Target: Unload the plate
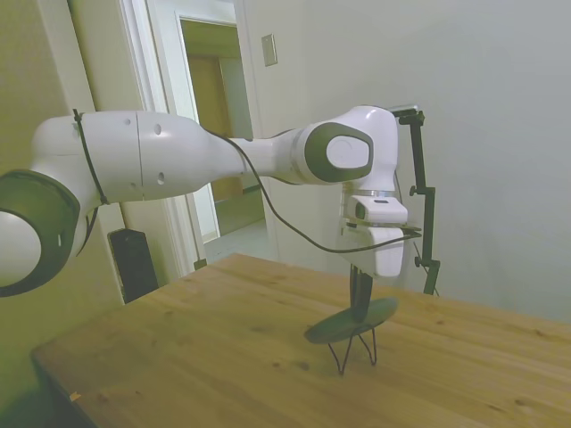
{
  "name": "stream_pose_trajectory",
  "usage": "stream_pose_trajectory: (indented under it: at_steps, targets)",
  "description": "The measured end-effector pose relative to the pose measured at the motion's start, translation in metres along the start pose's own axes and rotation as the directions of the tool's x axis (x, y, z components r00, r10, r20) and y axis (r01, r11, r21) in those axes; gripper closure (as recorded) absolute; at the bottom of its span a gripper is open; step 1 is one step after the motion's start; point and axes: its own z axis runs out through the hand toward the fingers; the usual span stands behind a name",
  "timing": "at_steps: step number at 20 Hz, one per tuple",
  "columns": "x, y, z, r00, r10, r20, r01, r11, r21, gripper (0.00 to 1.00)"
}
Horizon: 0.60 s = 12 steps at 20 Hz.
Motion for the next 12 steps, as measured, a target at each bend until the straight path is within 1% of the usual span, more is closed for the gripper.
stream_pose_trajectory:
  at_steps: [3,9,12]
  targets:
    - [-0.002,0.001,-0.009,1.0,-0.003,-0.008,0.003,1.0,0.016,1.0]
    - [-0.018,-0.002,-0.037,0.999,-0.026,-0.031,0.028,0.998,0.054,1.0]
    - [-0.038,-0.008,-0.056,0.997,-0.064,-0.043,0.068,0.993,0.092,1.0]
